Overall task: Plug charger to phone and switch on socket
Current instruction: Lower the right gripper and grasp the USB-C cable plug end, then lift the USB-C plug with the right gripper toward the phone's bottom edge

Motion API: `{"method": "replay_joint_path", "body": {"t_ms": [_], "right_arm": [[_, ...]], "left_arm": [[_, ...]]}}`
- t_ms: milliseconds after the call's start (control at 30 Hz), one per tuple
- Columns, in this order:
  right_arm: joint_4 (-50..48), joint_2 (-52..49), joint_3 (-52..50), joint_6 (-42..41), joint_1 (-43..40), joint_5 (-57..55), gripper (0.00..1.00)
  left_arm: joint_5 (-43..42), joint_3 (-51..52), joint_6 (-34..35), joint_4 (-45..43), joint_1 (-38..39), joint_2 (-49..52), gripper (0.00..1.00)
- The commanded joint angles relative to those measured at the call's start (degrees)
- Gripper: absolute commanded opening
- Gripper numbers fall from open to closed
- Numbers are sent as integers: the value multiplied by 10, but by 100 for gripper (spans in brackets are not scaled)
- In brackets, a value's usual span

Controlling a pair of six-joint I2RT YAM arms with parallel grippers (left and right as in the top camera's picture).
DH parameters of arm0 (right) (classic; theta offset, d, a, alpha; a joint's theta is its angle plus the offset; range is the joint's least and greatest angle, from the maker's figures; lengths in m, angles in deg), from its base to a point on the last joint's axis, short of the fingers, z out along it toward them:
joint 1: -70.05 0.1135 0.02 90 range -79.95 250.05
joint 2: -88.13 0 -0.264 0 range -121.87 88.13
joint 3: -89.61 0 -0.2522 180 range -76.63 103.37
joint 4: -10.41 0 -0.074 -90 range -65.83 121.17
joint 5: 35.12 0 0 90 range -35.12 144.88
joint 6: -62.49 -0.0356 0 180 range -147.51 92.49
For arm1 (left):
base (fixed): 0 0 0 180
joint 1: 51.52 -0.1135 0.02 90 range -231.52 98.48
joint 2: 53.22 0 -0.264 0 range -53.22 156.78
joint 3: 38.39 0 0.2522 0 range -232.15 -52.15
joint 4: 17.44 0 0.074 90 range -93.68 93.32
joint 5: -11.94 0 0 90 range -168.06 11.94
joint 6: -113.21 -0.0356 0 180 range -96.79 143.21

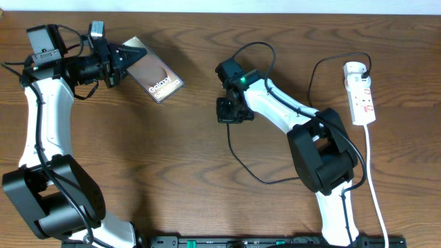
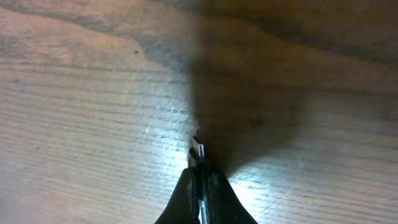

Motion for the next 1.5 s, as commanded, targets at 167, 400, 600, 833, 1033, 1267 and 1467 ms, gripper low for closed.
{"method": "replay_joint_path", "body": {"t_ms": [167,400,600,833,1033,1267,1467], "right_arm": [[-9,-12,16,74,22,-201,1],[8,-22,16,63,36,-148,1],[45,-28,16,32,17,-87,10],[53,-47,16,32,5,-46,13],[63,-47,27,36,3,-39,26],[100,-48,42,41,3,-47,34],[95,-52,35,20,4,-53,20]], "left_arm": [[-23,-11,-3,-1,1,-10,7],[-23,-11,-3,-1,1,-10,7],[-23,-11,-3,-1,1,-10,7],[-24,-11,-3,0,1,-10,7],[-23,-11,-3,0,1,-10,7],[-23,-11,-3,-1,1,-10,7],[-23,-11,-3,-1,1,-10,7]]}}
